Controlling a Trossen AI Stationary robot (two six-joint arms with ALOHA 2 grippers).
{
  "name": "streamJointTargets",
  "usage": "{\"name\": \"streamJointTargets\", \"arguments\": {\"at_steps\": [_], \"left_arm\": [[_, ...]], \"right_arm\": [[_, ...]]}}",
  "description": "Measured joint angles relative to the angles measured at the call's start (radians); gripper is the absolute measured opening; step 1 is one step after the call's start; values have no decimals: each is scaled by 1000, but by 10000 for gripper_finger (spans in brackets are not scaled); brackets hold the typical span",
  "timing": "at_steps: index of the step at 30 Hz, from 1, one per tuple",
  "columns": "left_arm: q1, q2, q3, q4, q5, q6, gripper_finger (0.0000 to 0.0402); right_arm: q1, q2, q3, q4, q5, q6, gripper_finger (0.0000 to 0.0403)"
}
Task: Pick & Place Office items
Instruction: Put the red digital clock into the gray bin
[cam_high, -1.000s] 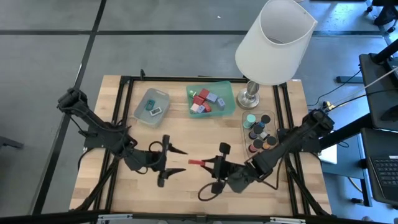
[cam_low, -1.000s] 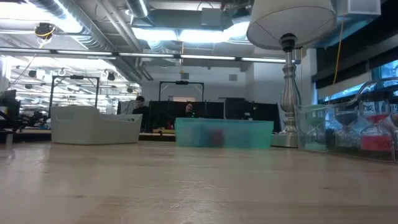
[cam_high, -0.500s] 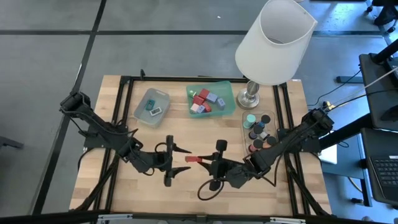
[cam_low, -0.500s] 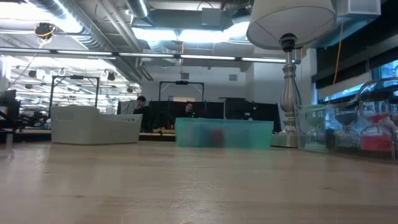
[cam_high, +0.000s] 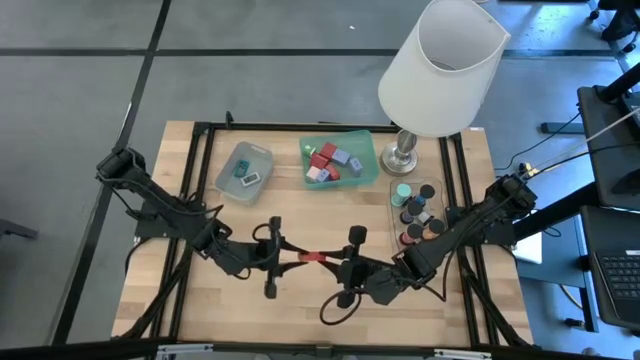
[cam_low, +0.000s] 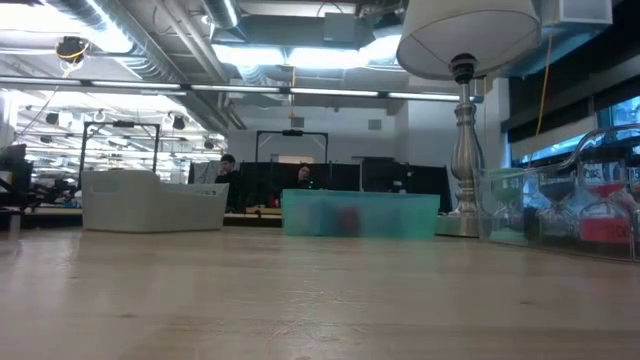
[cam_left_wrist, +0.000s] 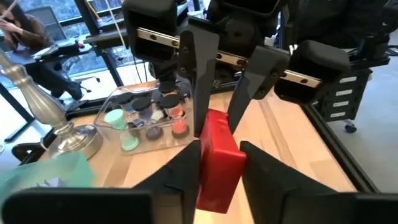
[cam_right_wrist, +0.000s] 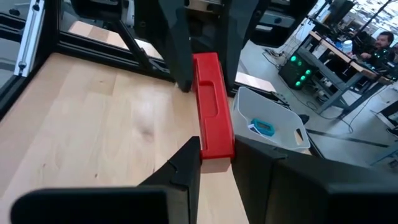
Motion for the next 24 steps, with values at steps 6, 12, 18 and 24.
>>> {"name": "streamJointTargets", "arguments": {"at_steps": [6, 12, 18, 24], "left_arm": [[1, 0, 0, -8, -3, 11, 72], [0, -1, 0, -8, -3, 8, 72], [1, -1, 0, -10, 12, -15, 67], [4, 0, 0, -10, -14, -41, 65]], "right_arm": [[0, 0, 0, 8, -1, 12, 76], [0, 0, 0, 11, -2, 16, 81], [-1, 0, 0, 18, -53, 25, 134], [-2, -2, 0, 13, -110, 89, 221]]}}
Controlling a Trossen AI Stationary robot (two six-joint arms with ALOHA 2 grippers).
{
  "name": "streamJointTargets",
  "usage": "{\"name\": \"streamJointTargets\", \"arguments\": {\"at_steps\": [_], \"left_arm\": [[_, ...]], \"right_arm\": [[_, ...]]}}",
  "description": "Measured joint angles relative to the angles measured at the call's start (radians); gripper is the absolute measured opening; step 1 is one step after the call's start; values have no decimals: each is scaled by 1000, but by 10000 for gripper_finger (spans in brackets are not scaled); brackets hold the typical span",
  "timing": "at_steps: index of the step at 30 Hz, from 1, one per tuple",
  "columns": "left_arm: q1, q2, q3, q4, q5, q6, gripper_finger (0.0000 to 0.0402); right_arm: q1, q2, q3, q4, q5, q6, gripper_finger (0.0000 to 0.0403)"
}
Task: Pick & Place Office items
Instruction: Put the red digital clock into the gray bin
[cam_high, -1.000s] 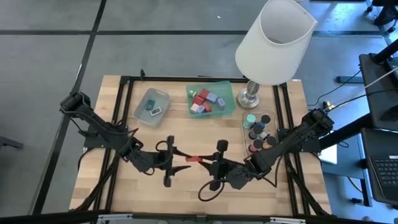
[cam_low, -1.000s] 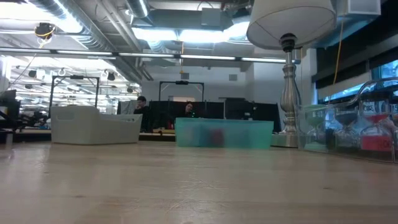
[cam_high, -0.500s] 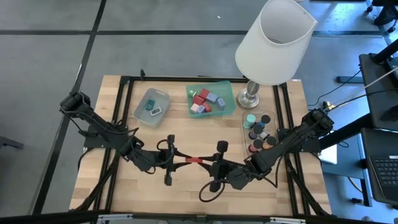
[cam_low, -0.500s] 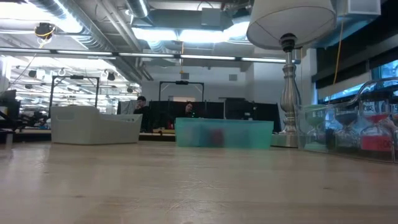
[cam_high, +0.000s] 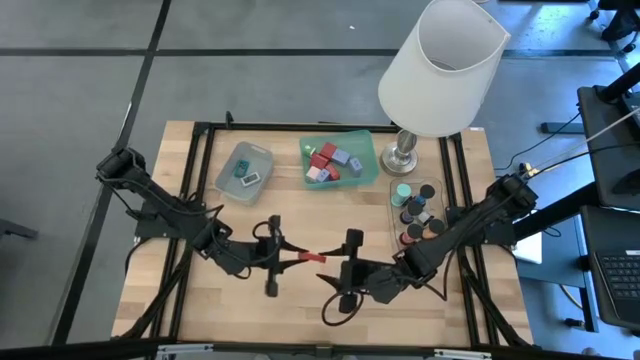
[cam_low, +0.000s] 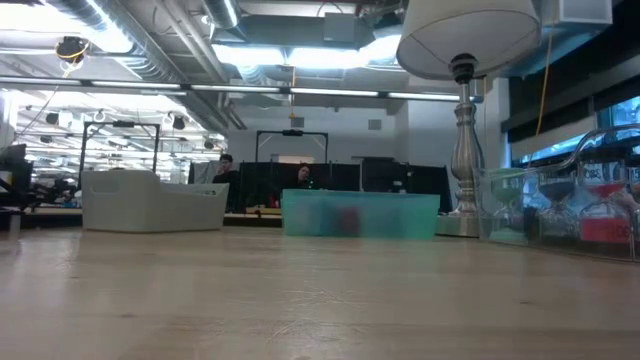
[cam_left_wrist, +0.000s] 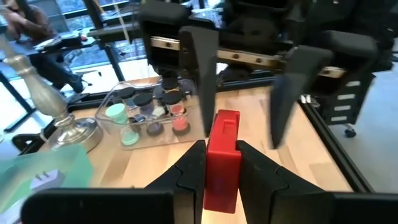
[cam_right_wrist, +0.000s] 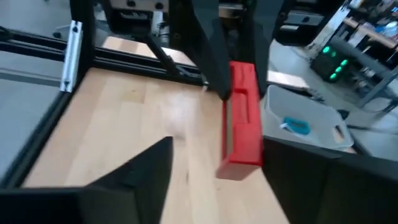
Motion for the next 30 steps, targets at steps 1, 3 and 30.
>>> {"name": "streamJointTargets", "arguments": {"at_steps": [1, 3, 30], "left_arm": [[3, 0, 0, 0, -6, -6, 65], [10, 0, 0, 0, -15, -12, 65], [732, -8, 0, -881, -72, -419, 69]], "right_arm": [[0, -4, 0, -8, -6, 16, 235], [0, -22, 0, -26, -46, 56, 262], [2, -194, 0, -454, -150, 456, 327]]}}
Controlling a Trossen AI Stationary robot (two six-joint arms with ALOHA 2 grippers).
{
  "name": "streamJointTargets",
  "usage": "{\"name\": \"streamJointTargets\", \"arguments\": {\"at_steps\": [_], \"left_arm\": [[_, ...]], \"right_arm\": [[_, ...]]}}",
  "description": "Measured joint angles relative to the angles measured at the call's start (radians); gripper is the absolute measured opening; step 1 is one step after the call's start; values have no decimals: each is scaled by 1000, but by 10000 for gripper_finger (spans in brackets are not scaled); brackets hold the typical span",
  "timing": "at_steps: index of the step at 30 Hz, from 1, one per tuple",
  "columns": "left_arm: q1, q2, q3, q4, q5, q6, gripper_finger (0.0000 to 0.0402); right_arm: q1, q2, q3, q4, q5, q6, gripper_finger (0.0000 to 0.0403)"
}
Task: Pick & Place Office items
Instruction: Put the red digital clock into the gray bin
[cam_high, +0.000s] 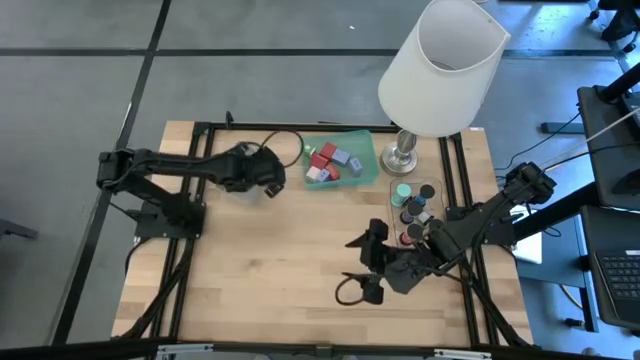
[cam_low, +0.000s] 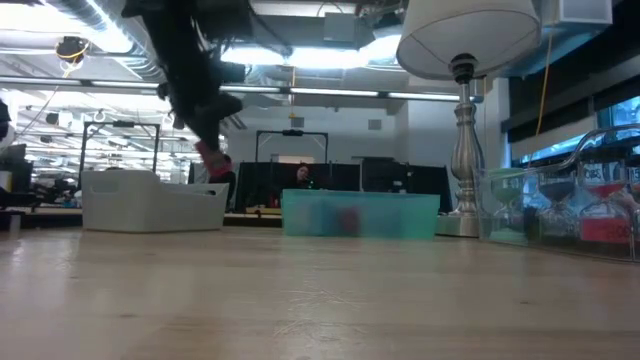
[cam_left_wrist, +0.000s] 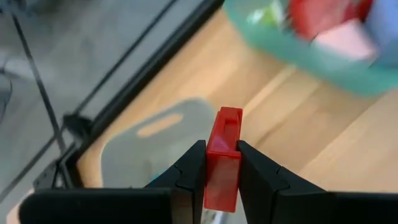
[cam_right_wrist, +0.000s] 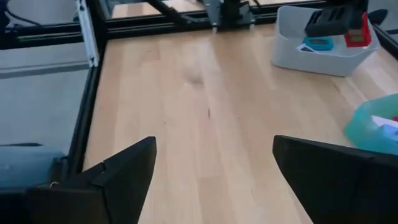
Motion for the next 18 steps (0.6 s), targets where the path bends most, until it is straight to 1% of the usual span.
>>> {"name": "streamJointTargets", "arguments": {"at_steps": [2, 6, 8, 12, 17, 18], "left_arm": [[37, 0, 0, -37, 49, 15, 69], [95, 0, 0, -72, 218, 60, 69], [114, 0, 0, -80, 266, 94, 69], [140, 7, 4, -88, 316, 103, 69], [146, 9, -7, -142, 299, 117, 69], [149, 4, -7, -132, 300, 124, 69]], "right_arm": [[0, 0, 0, -5, -3, 1, 327], [-2, 0, 0, -16, 1, -1, 327], [-3, 0, 0, -15, 1, -2, 327], [-3, 0, 0, -15, 1, -5, 327], [-3, 7, 0, -16, 0, 0, 327], [-3, 7, 0, -18, 0, 0, 327]]}}
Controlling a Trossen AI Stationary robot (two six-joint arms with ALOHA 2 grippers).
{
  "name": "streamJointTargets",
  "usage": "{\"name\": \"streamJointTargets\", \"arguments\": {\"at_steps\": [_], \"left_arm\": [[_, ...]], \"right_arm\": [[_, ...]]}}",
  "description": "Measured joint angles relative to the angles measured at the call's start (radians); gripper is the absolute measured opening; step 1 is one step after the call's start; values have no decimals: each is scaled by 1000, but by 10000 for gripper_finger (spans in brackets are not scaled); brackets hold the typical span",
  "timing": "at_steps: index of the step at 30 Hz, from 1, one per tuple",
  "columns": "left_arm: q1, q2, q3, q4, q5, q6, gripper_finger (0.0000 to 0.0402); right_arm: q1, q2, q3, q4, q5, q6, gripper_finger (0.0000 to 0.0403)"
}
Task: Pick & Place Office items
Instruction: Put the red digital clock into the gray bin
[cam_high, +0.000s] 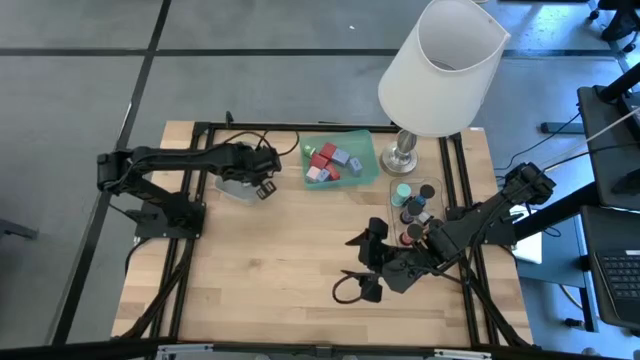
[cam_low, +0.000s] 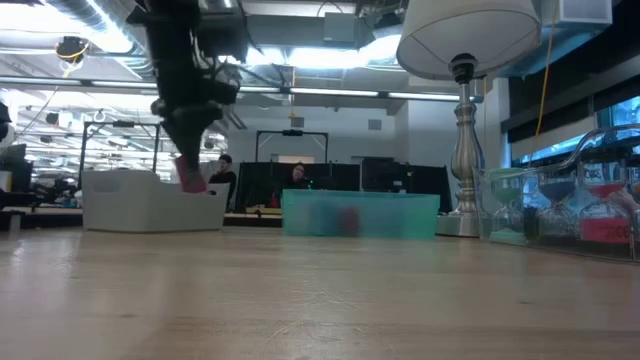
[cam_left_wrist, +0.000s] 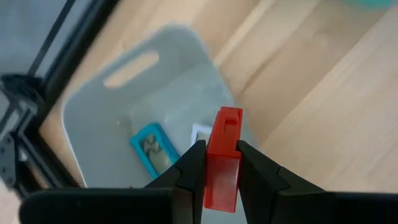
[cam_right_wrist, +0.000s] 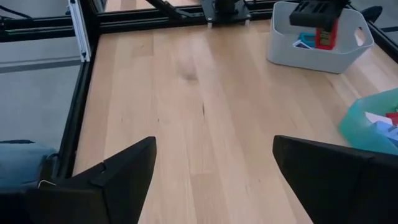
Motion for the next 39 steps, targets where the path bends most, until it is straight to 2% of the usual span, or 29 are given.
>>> {"name": "streamJointTargets", "arguments": {"at_steps": [12, 21, 30, 39], "left_arm": [[56, -3, 5, -42, 34, 1, 68], [55, 0, -121, 21, 184, -30, 68], [55, 0, -157, 23, 120, -38, 88], [55, -3, -149, 9, 145, -46, 124]], "right_arm": [[-1, 14, 0, -2, 0, 3, 327], [-2, 18, 0, -4, 0, 10, 327], [-3, 18, 0, -5, 0, 11, 327], [-3, 18, 0, -5, 0, 11, 327]]}}
